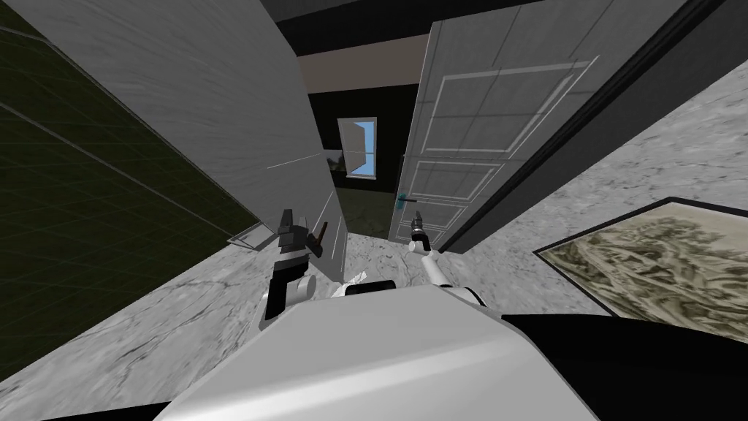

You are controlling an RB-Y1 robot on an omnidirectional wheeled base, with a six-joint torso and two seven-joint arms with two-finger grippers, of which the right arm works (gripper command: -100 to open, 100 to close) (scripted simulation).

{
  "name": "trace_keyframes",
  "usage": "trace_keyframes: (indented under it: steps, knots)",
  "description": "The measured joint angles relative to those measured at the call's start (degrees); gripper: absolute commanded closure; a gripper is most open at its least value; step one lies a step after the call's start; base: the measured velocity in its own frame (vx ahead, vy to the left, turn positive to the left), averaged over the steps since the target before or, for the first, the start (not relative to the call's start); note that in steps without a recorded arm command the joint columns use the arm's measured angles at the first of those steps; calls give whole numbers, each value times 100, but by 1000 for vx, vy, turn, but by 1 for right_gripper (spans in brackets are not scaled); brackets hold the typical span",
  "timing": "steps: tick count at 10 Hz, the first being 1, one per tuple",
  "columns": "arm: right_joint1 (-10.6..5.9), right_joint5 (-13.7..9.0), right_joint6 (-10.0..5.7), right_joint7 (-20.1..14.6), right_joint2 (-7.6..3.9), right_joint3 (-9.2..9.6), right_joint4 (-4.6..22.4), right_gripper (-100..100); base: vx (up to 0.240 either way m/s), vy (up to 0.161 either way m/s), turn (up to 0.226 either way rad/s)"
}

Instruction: Pull the door open

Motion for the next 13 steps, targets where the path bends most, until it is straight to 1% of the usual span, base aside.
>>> trace_keyframes:
  steps: [2,4,5,6,7,10,12,13]
  knots:
    - [-225,-187,-41,50,-93,-38,432,-100,83,-58,111]
    - [-399,-360,-37,156,-114,-95,733,-100,66,-52,110]
    - [-522,-438,-74,193,-137,-110,953,-100,63,-42,96]
    - [-584,-513,-89,236,-145,-131,1080,-100,69,-49,98]
    - [-668,-592,-84,280,-166,-158,1213,-100,78,-51,90]
    - [-937,-790,-133,349,-244,-199,1684,-100,60,-48,81]
    - [-1063,-901,-162,389,-285,-219,1924,-100,50,-44,85]
    - [-1113,-974,-152,435,-292,-252,2003,-100,56,-44,68]
